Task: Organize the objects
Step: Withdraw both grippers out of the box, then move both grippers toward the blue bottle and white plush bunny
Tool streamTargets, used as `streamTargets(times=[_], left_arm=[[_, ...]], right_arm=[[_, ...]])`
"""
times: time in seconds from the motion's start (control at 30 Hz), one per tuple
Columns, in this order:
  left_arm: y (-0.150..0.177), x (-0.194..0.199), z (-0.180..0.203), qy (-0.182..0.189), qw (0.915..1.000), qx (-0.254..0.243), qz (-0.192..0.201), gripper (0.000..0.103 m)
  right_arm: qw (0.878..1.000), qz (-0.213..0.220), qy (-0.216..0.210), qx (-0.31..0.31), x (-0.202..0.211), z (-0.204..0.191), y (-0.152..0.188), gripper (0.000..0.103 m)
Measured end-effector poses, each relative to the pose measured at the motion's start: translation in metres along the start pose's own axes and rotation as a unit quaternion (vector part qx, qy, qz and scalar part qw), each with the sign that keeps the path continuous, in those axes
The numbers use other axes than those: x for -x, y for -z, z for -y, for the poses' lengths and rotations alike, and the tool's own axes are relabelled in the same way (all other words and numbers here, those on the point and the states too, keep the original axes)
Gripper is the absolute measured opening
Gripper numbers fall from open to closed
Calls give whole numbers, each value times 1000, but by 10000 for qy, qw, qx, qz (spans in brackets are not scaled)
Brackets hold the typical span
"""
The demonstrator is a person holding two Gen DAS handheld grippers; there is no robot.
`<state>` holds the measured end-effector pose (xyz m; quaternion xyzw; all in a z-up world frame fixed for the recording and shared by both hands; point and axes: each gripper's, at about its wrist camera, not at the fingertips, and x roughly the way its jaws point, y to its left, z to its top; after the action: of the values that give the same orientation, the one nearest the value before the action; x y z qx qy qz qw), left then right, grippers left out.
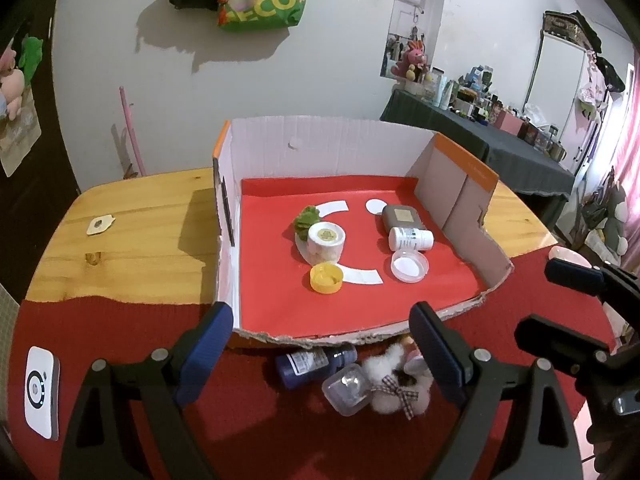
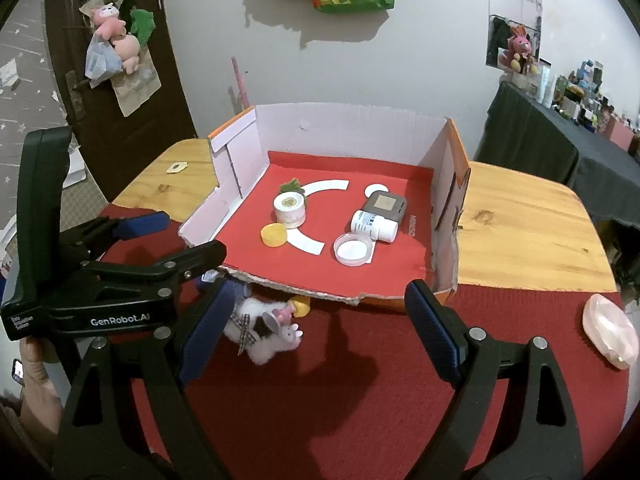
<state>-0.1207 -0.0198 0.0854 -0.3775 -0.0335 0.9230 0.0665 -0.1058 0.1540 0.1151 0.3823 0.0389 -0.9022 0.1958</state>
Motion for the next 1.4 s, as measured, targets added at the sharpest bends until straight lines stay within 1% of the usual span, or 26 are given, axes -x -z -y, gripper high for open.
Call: streamTargets(times=[0.27, 0.47, 0.67, 0.77, 0.83, 0.9, 1.0, 1.07, 1.2, 1.23, 1.3, 1.4], left_arm=[[9, 2, 3, 62, 10000, -39, -52, 91], [15, 1, 8, 15, 9998, -164, -64, 91], [20, -2, 7, 71, 9998, -162, -125, 91], [23, -3, 6, 95, 9997, -170, -158, 84], [25, -4, 5, 136, 9996, -161, -198, 79], [27, -6, 5, 174, 9994, -165, -242, 75], [31, -8, 7, 222, 9991, -196, -301, 70], [33, -9, 8, 245, 9990, -212, -317, 69], [37, -11, 8, 287, 9988, -196, -336, 69], [37, -11, 8, 292, 9988, -194, -347, 66], [39, -14, 8, 324, 9984, -198, -409, 63], [43, -18, 8, 332, 9981, -217, -479, 63]], right_arm=[[9999, -90, -52, 11, -3, -4, 10, 87], [9998, -186, -64, -12, -10, -3, 19, 87], [9996, -283, -48, -2, -17, -2, 26, 87], [9995, -316, -36, 5, -21, -2, 29, 86], [9993, -358, -53, 15, -24, -2, 31, 84], [9992, -394, -75, 21, -26, -3, 33, 76], [9988, -480, -135, 21, -32, -5, 35, 67], [9985, -531, -161, 29, -35, -6, 36, 64], [9981, -585, -196, 13, -40, -6, 38, 63], [9980, -596, -205, 9, -41, -6, 38, 63], [9979, -614, -222, 11, -43, -6, 39, 63], [9977, -641, -222, 34, -46, -7, 39, 63]])
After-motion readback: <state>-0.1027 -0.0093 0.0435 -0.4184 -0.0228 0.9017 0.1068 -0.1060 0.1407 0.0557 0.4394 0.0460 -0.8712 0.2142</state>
